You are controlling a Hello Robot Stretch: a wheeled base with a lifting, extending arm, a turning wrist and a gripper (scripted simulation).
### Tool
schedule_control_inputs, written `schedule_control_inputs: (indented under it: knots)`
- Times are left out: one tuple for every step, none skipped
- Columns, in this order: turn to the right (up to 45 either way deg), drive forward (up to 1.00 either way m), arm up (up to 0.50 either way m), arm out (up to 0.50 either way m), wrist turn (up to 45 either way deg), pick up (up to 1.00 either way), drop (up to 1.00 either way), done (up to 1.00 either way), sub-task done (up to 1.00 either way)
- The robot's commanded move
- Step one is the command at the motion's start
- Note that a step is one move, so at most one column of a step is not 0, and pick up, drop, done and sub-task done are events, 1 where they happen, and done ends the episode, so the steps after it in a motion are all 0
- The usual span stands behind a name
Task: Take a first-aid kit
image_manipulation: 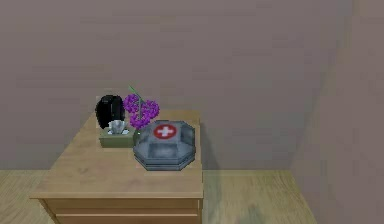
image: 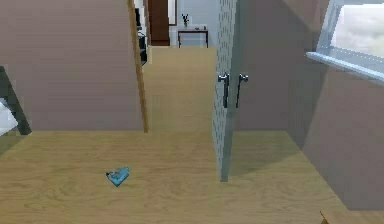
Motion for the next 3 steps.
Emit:
schedule_control_inputs:
  knots:
    - [0.0,0.0,0.5,0.0,0.0,0.0,0.0,0.0,0.0]
    - [0.0,0.0,0.28,0.0,0.0,0.0,0.0,0.0,0.0]
    - [0.0,0.0,0.0,0.36,0.0,0.0,0.0,0.0,0.0]
